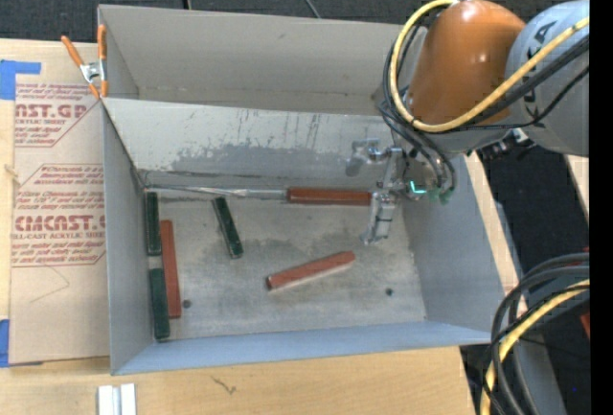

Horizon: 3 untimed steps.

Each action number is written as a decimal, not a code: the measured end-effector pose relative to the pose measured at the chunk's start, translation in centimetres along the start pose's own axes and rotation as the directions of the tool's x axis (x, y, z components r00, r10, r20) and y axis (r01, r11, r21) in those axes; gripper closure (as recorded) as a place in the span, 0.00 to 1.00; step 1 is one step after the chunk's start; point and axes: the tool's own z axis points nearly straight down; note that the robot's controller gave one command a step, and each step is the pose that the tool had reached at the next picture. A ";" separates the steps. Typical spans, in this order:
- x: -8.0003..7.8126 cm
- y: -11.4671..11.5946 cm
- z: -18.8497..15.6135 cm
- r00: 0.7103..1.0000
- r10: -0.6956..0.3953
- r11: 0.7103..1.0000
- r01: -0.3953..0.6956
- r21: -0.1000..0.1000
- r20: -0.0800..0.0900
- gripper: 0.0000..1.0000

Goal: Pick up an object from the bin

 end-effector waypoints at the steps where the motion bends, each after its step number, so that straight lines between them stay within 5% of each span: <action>1: -0.1 0.0 -0.5 1.000 0.000 1.000 0.000 0.000 0.008 0.00; 2: 1.5 1.5 5.6 0.997 -0.076 0.997 0.076 0.001 0.011 0.00; 3: 3.5 2.9 7.0 0.992 -0.123 0.992 0.123 0.001 0.002 0.00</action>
Offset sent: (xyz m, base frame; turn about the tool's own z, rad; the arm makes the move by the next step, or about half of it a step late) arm -0.0412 0.0376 -0.1431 -0.1866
